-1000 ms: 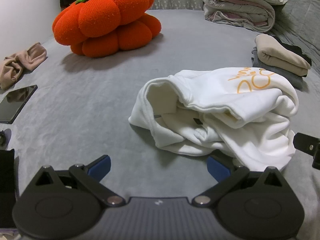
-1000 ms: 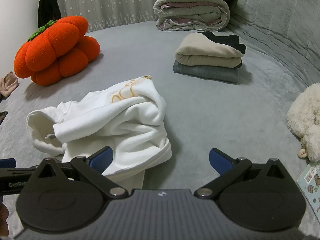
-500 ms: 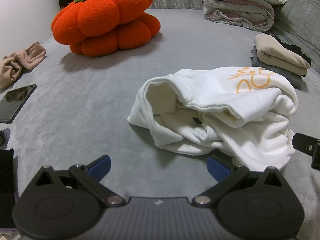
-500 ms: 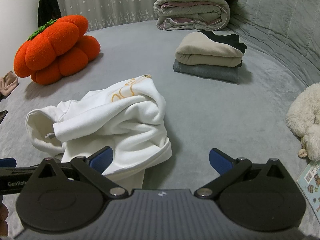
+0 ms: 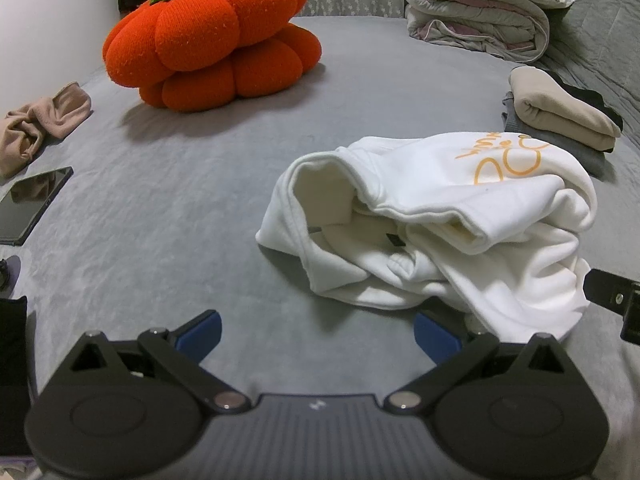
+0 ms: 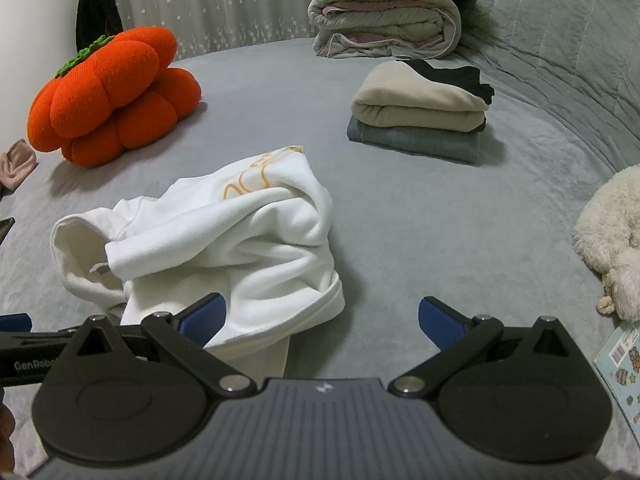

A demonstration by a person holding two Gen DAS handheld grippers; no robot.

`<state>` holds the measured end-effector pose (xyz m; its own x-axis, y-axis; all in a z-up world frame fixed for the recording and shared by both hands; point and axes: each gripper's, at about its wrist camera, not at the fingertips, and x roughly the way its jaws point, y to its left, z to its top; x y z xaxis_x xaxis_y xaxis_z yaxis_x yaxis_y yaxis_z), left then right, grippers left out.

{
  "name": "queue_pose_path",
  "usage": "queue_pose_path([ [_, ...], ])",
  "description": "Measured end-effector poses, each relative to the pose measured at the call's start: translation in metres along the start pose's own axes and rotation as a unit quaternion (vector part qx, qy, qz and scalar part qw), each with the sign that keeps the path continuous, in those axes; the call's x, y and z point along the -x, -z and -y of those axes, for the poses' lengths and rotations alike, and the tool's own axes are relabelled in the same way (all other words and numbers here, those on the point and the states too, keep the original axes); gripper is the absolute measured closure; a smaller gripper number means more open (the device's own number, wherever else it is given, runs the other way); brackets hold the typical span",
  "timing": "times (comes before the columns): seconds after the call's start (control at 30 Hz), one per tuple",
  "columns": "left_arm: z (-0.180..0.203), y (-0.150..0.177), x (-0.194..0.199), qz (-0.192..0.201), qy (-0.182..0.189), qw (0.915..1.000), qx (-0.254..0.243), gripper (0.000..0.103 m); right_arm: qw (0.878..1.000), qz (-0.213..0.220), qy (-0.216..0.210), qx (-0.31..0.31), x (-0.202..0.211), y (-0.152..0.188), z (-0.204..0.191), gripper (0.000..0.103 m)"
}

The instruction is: Fold clothes

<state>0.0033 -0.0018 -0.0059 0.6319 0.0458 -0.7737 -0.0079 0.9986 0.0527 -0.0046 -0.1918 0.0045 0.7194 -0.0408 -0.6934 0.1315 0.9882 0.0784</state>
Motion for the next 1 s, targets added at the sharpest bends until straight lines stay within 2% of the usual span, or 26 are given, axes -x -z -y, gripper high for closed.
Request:
queue_pose_path([
  [0.6, -0.004, -0.001, -0.016, -0.027, 0.000, 0.9995, 0.017, 0.001, 1.000, -0.014, -0.002, 0.009, -0.005, 0.000, -0.001, 0.000],
  [0.83, -0.005, 0.000, -0.032, -0.049, -0.004, 0.9985, 0.027, 0.000, 0.999, -0.049, -0.016, -0.007, -0.022, 0.000, 0.006, 0.000],
  [1.0, -0.006, 0.002, -0.046, -0.074, -0.001, 0.9966, 0.037, 0.001, 0.996, -0.085, -0.010, -0.013, -0.043, 0.001, 0.008, 0.000],
])
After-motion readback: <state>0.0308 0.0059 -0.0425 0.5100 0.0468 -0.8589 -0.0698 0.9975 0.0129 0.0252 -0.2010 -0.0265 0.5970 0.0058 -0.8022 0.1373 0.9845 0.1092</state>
